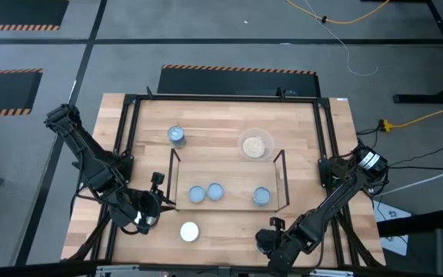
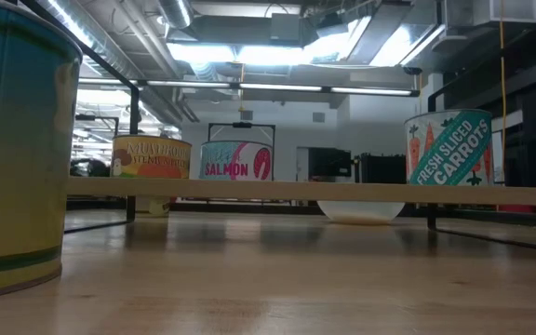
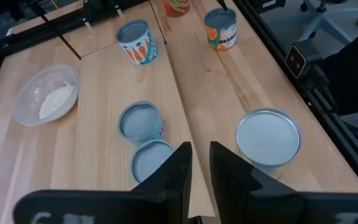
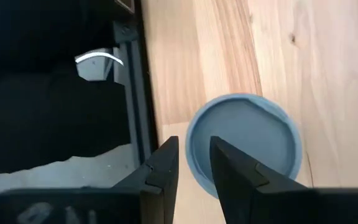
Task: Pick and place cans onto a shelf
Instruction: Put the canned oranges on the shelf
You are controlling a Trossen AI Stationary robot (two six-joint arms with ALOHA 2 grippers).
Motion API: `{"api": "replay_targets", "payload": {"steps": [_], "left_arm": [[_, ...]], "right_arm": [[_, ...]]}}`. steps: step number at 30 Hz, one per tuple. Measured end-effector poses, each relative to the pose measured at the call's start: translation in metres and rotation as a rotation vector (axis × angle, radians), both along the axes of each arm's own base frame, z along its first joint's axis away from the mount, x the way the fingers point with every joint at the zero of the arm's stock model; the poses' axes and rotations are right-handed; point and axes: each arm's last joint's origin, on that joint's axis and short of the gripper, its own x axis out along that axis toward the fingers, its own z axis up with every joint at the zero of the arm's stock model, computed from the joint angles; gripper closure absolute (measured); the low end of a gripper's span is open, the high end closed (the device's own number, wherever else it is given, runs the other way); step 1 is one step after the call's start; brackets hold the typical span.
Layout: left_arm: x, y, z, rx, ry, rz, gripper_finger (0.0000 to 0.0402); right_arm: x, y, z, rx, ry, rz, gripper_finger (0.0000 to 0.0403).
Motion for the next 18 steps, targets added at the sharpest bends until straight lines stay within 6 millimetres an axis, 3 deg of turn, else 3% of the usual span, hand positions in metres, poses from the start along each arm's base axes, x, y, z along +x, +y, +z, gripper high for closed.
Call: {"api": "replay_targets", "payload": {"steps": [6,18], "left_arm": [[0.0,0.0,0.0,0.0,0.0,0.0,0.0351],[0.0,0.0,0.0,0.0,0.0,0.0,0.0351]], "right_arm": [[0.002,0.002,-0.013,-0.021,0.031,0.008,0.0307],[0.002,0.003,-0.013,-0.018,0.032,0.009,0.0307]]}}
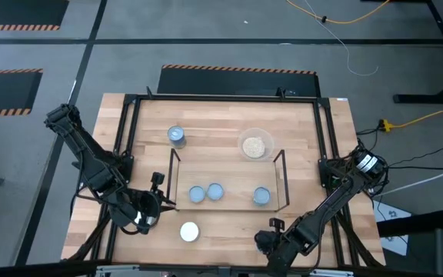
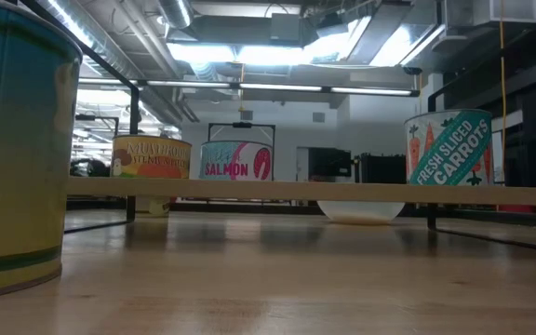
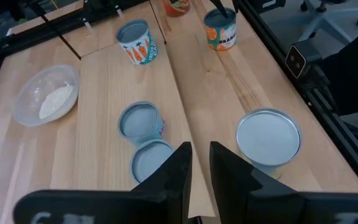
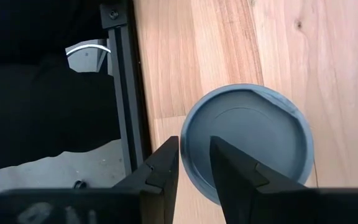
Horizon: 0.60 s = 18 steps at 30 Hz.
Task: Pick and place cans onto a shelf
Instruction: Put the canned oranges on the shelf
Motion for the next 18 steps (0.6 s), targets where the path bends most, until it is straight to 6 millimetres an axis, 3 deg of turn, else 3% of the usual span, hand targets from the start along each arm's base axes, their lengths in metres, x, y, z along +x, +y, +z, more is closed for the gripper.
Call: {"api": "replay_targets", "payload": {"steps": [18], "left_arm": [[0.0,0.0,-0.0001,0.001,0.0,0.0,0.0351]], "right_arm": [[-0.0083,0.0077,-0.0002,-0.027,-0.02,0.074,0.0307]]}}
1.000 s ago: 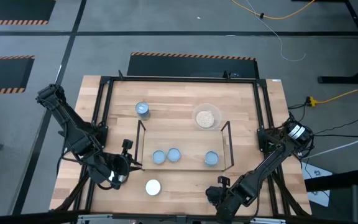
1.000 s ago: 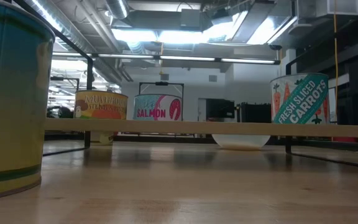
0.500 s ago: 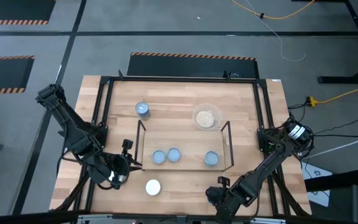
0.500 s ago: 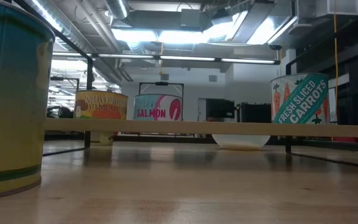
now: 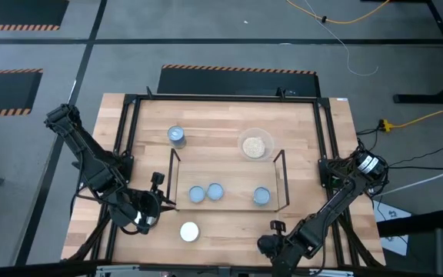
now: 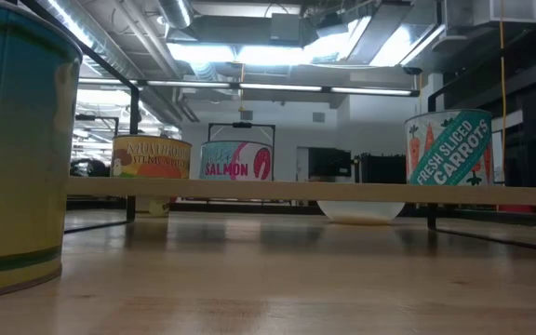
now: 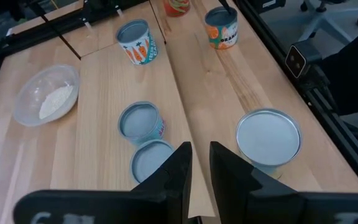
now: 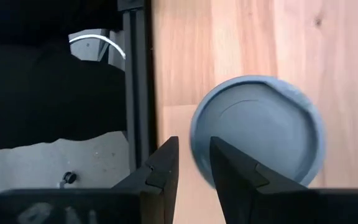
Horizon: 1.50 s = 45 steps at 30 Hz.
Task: Pick and place cans onto a shelf
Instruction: Put the canned oranges on the shelf
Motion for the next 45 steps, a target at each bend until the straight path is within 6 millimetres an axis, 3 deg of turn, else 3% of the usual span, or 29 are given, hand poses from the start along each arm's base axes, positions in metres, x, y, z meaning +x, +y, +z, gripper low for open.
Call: {"api": "replay_targets", "payload": {"steps": [11,21,32,35,42,45], "left_arm": [[0.0,0.0,0.0,0.0,0.0,0.0,0.0351],[0.0,0.0,0.0,0.0,0.0,-0.001,0.0351],[0.0,0.0,0.0,0.0,0.0,0.0,0.0351],[0.0,0.0,0.0,0.0,0.0,0.0,0.0351],[0.0,0.0,0.0,0.0,0.0,0.0,0.0351],[0.0,0.0,0.0,0.0,0.0,0.0,0.0351]], "right_arm": [[0.0,0.0,0.0,-0.027,-0.016,0.046,0.0307],[0.005,0.004,-0.017,-0.074,-0.02,0.086,0.0309],[0.005,0.005,-0.018,-0.06,-0.02,0.094,0.0388],[0.006,0.007,-0.017,-0.057,-0.042,0.13,0.0393],[0.013,0.015,-0.006,-0.07,-0.089,0.235,0.0397],[0.019,0.022,0.012,-0.077,-0.138,0.302,0.0397]]}}
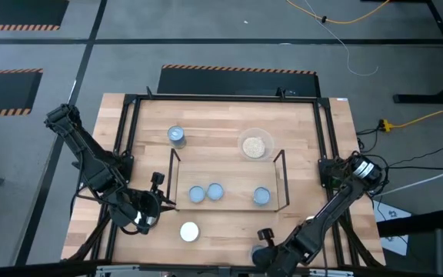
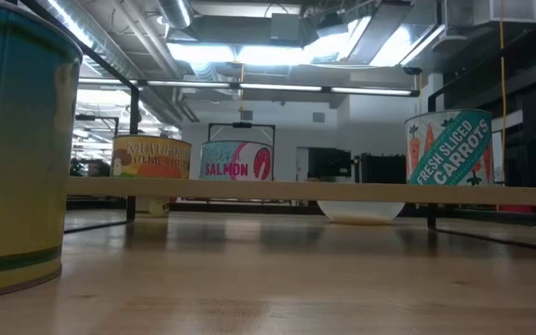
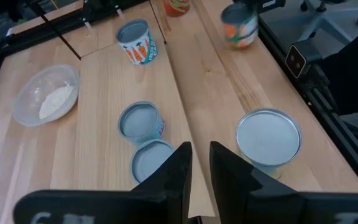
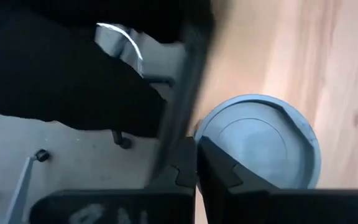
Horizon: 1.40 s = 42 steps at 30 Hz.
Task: Pick and place cans onto a shelf
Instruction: Put the canned oranges on the shelf
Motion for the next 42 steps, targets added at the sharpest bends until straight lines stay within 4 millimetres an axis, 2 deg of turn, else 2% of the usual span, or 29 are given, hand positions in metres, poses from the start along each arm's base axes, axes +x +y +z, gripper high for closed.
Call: {"api": "replay_targets", "payload": {"steps": [4,9,15,19,23,31,38,42], "left_arm": [[0.0,0.0,0.0,0.0,0.0,0.0,0.0351],[0.0,0.0,0.0,0.0,0.0,0.0,0.0351],[0.0,0.0,0.0,0.0,0.0,0.0,0.0351],[0.0,0.0,0.0,0.0,0.0,0.0,0.0351],[0.0,0.0,0.0,0.0,0.0,0.0,0.0351],[0.0,0.0,0.0,0.0,0.0,0.0,0.0351],[0.0,0.0,0.0,0.0,0.0,0.0,0.0351],[0.0,0.0,0.0,0.0,0.0,0.0,0.0351]], "right_arm": [[0.009,0.003,0.03,-0.025,-0.051,0.082,0.0395],[0.025,-0.003,0.069,-0.075,-0.125,0.168,0.0396],[0.047,-0.026,0.104,-0.178,-0.223,0.306,0.0394],[0.061,-0.05,0.113,-0.286,-0.23,0.402,0.0394],[0.073,-0.08,0.11,-0.367,-0.158,0.435,0.0394],[0.093,-0.134,0.084,-0.282,0.01,0.448,0.0393],[0.097,-0.163,0.054,-0.276,0.103,0.461,0.0393],[0.099,-0.171,0.05,-0.272,0.114,0.443,0.0393]]}}
